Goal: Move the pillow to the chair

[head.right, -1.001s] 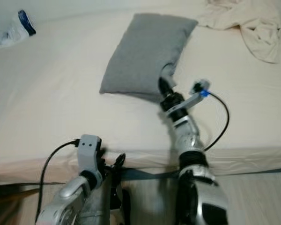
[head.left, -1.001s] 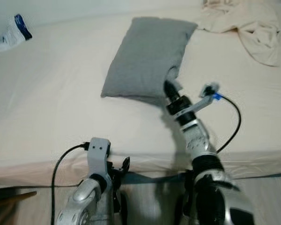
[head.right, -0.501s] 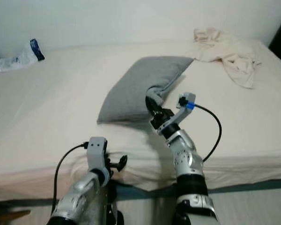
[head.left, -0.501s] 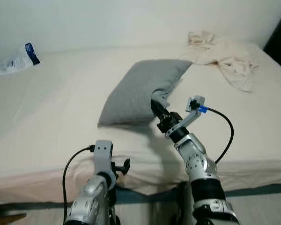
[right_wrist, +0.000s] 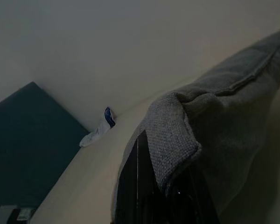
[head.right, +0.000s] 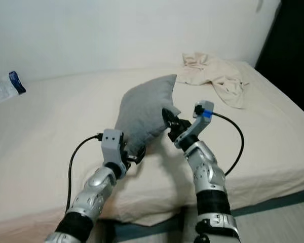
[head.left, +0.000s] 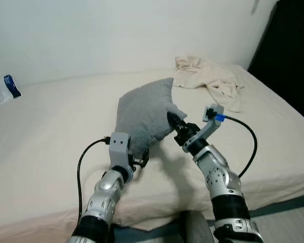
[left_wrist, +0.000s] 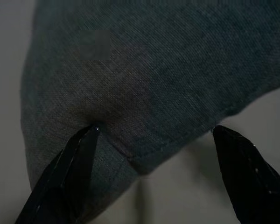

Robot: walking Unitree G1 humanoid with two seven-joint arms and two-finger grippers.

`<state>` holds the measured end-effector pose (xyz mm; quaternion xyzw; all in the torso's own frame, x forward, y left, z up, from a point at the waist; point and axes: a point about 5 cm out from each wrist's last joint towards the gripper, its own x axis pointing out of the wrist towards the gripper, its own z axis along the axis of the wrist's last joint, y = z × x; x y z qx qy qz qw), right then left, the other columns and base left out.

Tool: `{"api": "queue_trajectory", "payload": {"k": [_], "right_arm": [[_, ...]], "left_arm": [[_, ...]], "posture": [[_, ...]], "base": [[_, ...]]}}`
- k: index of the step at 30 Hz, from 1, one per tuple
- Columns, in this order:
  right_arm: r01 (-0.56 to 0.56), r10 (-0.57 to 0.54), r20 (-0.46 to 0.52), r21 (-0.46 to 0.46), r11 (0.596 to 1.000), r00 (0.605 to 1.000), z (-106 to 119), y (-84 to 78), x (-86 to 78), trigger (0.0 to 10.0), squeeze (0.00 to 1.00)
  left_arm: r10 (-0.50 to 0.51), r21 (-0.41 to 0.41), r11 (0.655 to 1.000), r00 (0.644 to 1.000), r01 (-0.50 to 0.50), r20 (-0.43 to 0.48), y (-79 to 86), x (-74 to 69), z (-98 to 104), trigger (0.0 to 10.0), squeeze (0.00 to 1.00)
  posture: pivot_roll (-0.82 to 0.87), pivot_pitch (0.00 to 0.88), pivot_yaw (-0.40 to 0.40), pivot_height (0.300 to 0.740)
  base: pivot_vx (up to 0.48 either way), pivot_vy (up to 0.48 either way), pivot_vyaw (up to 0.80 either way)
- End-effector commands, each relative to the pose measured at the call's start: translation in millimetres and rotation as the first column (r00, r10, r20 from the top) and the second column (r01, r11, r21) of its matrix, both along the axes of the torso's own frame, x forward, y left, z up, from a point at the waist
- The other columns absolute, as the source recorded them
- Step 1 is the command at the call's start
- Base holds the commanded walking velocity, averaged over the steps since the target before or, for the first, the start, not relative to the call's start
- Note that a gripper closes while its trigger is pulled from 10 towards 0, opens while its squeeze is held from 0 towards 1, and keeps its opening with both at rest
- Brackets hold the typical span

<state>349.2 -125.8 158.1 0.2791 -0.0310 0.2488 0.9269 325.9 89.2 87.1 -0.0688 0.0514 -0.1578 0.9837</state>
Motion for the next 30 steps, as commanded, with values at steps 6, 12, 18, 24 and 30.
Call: {"api": "queue_trajectory", "payload": {"k": [6,12,18,24,30], "right_arm": [[0.016,-0.018,0.056,0.024,1.0,0.998,13,-4.3,0.3,0.0,0.0],[0.033,-0.035,0.064,0.028,0.999,0.997,17,-7.9,1.6,0.0,0.0],[0.051,-0.053,0.075,0.033,0.998,0.996,21,-12.9,3.6,0.0,0.0],[0.062,-0.065,0.079,0.028,0.998,0.995,23,-15.8,4.8,0.0,0.0],[0.046,-0.045,0.066,-0.011,0.999,0.997,17,-10.7,2.6,0.0,0.0]], "left_arm": [[0.066,0.029,0.997,0.997,-0.067,0.031,21.2,8.0,4,10.0,0.0],[0.087,0.036,0.995,0.995,-0.088,0.048,29.5,11.9,8,10.0,0.0],[0.098,0.044,0.994,0.993,-0.101,0.066,34.5,16.1,13,10.0,0.0],[0.102,0.056,0.993,0.992,-0.106,0.072,35.3,16.9,12,10.0,0.0],[0.103,0.064,0.992,0.992,-0.108,0.069,34.8,16.3,10,10.0,0.0]], "posture": [[-0.06,0.0,0.03,0.66],[-0.06,0.0,0.039,0.675],[-0.06,0.0,0.041,0.695],[-0.06,0.0,0.041,0.72],[-0.06,0.0,0.038,0.74]], "base": [[0.0,0.0,0.0],[0.0,0.0,0.0],[0.0,0.0,0.0],[0.0,0.0,0.0],[0.0,0.0,0.0]]}}
